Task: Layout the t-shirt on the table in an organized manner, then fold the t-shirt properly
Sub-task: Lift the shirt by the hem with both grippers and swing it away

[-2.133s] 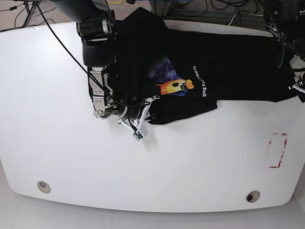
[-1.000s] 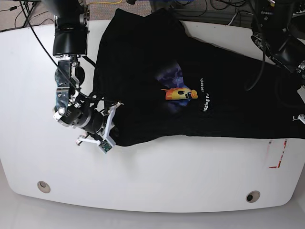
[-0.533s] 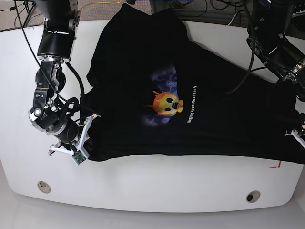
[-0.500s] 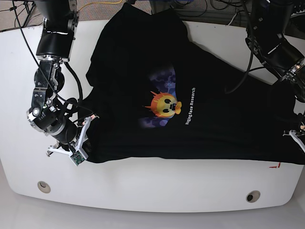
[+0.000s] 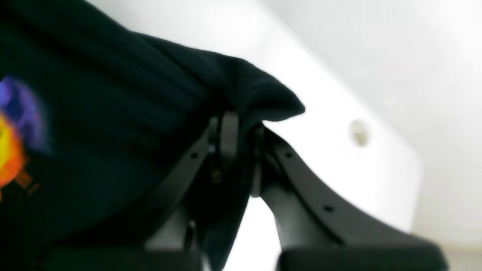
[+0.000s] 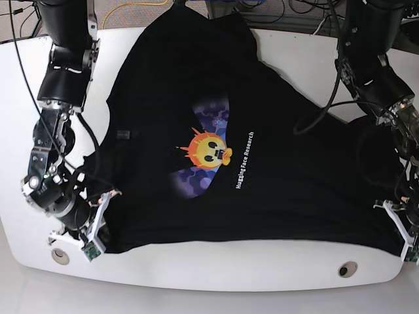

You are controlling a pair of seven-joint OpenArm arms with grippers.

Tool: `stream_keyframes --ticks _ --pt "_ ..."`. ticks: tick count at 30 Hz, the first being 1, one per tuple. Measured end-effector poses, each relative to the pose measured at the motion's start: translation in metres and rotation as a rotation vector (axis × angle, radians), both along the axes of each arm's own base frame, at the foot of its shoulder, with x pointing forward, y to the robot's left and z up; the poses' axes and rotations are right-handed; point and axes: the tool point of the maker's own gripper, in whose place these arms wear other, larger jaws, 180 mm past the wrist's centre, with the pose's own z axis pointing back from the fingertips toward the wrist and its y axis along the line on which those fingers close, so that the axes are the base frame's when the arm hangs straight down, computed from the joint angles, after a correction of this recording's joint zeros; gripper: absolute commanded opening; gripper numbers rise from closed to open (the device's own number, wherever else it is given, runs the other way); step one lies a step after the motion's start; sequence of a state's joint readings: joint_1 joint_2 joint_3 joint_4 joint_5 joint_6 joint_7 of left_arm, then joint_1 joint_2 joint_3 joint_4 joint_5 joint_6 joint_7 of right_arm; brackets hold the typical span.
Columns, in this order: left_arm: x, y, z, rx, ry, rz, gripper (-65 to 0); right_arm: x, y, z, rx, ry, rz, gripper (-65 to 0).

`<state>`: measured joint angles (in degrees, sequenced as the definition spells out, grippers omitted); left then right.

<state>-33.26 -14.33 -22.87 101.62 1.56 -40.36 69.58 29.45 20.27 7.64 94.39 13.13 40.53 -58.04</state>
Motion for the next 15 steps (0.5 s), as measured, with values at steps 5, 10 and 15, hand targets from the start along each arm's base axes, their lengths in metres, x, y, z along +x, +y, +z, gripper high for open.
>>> stream_keyframes --ticks 5,10,15 --pt "0.019 -0.012 0.035 0.011 -0.065 -0.038 -65.0 0.025 -0.016 0.033 -0.024 -0.035 -0.021 -64.5" --pt "0.03 -0.019 0.092 0.033 -0.181 -0.051 -65.0 0.048 -0.021 0.073 -0.065 -0.083 -0.01 -64.5" --pt "0.031 -0.022 0.165 0.054 -0.315 -0.05 -65.0 0.066 -0.032 0.131 -0.087 -0.161 -0.026 -64.5"
